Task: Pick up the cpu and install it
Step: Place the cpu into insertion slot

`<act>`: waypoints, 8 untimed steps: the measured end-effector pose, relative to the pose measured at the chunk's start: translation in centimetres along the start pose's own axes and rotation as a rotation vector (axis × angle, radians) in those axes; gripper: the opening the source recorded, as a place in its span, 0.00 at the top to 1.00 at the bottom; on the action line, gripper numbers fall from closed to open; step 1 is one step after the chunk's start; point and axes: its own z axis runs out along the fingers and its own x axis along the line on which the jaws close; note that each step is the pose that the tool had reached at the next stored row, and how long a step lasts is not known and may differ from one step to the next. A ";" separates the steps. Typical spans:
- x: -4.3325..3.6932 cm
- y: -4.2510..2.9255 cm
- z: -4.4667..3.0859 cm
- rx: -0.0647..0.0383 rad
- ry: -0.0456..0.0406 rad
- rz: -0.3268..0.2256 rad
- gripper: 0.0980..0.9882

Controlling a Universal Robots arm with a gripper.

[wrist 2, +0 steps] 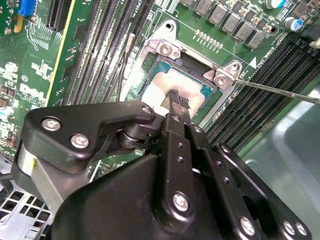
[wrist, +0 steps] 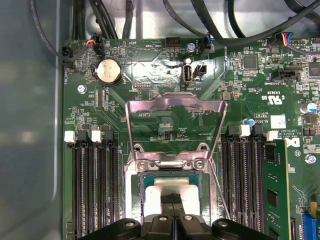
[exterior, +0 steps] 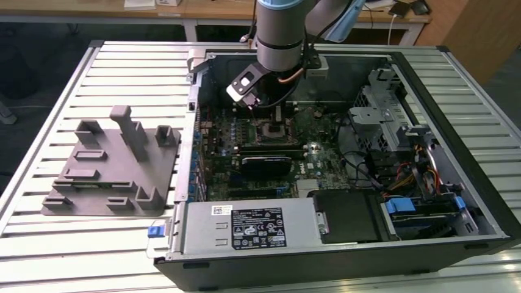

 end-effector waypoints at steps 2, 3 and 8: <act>0.01 0.02 -0.24 0.000 0.0005 0.000 0.99; -0.02 0.02 -0.49 0.001 -0.0010 0.000 0.99; -0.03 0.06 -1.47 0.001 -0.0012 0.000 0.99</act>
